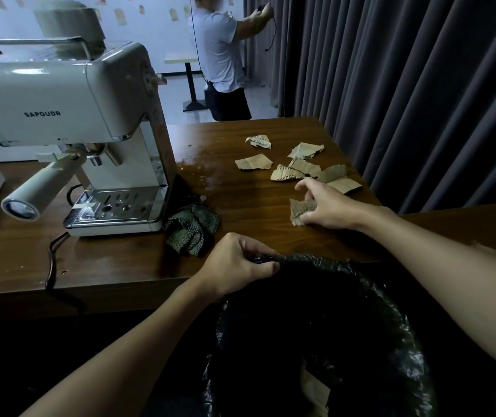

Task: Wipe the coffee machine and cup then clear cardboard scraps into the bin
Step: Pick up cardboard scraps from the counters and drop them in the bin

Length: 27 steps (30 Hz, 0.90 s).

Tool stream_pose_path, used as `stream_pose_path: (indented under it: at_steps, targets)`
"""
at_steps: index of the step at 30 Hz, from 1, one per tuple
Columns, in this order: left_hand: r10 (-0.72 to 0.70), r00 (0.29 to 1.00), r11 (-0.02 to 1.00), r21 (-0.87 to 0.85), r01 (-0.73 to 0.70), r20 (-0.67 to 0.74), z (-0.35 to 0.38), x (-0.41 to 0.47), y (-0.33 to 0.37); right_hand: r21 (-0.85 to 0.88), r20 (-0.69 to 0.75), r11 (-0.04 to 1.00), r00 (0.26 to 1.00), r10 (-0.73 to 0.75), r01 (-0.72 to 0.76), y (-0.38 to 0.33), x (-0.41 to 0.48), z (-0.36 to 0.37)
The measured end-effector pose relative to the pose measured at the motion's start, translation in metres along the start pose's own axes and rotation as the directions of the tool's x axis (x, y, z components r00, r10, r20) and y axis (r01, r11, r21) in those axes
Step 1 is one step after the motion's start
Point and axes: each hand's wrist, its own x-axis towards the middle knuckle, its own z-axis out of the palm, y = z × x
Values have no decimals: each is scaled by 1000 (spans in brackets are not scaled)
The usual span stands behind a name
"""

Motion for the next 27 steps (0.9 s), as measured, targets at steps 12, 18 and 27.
stream_pose_path:
  at_steps: [12, 18, 27]
  targets:
    - [30, 1000, 999, -15, -30, 3, 2, 0, -1, 482, 419, 872, 896, -144, -85, 7, -67, -39]
    - [-15, 999, 994, -111, 20, 47, 0, -1, -1, 129, -205, 991, 976, 69, -43, 38, -42, -19]
    - [-7, 1000, 998, -67, 9, 27, 0, 1, -2, -265, -191, 953, 976, 99, -149, 60, -9, -3]
